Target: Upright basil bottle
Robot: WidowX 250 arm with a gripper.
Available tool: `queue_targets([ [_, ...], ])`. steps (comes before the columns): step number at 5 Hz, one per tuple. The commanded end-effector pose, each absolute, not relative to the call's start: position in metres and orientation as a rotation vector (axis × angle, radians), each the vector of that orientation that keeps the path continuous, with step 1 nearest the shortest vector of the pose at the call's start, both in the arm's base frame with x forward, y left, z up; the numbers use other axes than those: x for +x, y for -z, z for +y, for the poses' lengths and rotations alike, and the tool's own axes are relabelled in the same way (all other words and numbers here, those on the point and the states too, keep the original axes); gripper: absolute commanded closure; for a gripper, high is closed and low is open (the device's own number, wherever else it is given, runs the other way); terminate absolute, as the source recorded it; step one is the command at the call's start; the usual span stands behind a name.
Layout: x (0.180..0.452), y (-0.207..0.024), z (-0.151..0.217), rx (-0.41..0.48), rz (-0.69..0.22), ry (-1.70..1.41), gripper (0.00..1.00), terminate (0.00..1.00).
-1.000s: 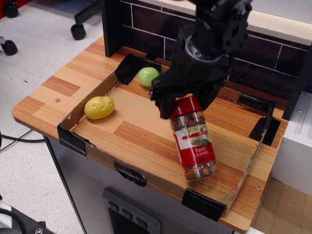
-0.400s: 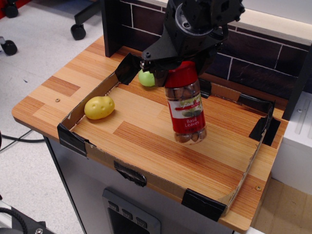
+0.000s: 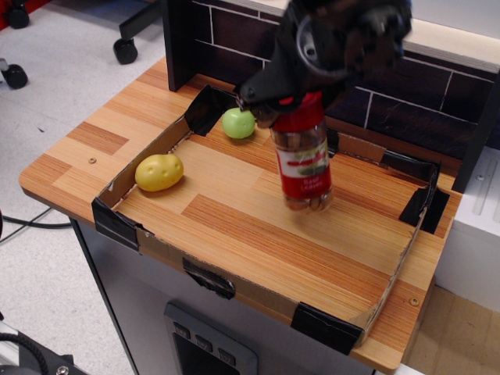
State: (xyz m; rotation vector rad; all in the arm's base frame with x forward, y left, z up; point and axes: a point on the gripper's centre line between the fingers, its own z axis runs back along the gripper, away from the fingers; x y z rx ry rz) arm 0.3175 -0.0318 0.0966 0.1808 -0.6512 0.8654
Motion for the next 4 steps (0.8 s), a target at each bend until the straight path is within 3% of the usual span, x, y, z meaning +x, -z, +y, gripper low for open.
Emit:
queue_targets([
  [1,0.331,-0.099,-0.039,0.251,-0.739,-0.818,0.00,0.00],
  [3,0.329,-0.118,-0.041,0.192,-0.696,-0.861,0.00,0.00],
  [4,0.332,-0.139,-0.037,0.146,-0.605,-0.935,0.00,0.00],
])
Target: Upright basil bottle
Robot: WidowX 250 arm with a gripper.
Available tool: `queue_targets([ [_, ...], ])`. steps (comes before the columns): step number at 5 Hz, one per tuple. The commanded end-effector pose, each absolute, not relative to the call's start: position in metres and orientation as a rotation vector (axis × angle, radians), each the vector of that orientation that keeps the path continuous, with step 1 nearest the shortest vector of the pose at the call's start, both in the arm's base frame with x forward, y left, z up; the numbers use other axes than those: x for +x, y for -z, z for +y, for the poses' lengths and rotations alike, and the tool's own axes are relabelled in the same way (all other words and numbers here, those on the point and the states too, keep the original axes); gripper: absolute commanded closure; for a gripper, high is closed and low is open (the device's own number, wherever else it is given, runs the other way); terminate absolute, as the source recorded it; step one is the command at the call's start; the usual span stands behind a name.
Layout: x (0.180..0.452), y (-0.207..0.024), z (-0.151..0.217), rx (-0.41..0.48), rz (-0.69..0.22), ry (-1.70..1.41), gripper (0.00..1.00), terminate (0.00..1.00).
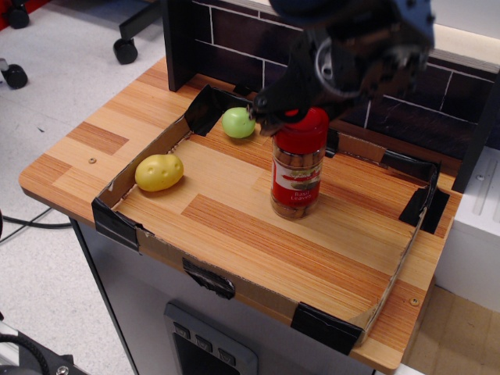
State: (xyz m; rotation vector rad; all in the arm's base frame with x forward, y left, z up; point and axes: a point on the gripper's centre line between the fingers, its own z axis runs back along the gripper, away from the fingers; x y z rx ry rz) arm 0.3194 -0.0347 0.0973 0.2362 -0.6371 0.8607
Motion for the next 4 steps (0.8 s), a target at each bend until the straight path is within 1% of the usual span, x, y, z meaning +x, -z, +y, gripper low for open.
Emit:
queue_targets([
  [1,0.3356,-0.1598,-0.0288,0.089,-0.464,-1.011,0.00,0.00],
  [3,0.3356,-0.1598,-0.0288,0.089,-0.464,-1.011,0.00,0.00],
  [4,0.3356,-0.1598,-0.0288,0.089,-0.464,-1.011,0.00,1.00],
])
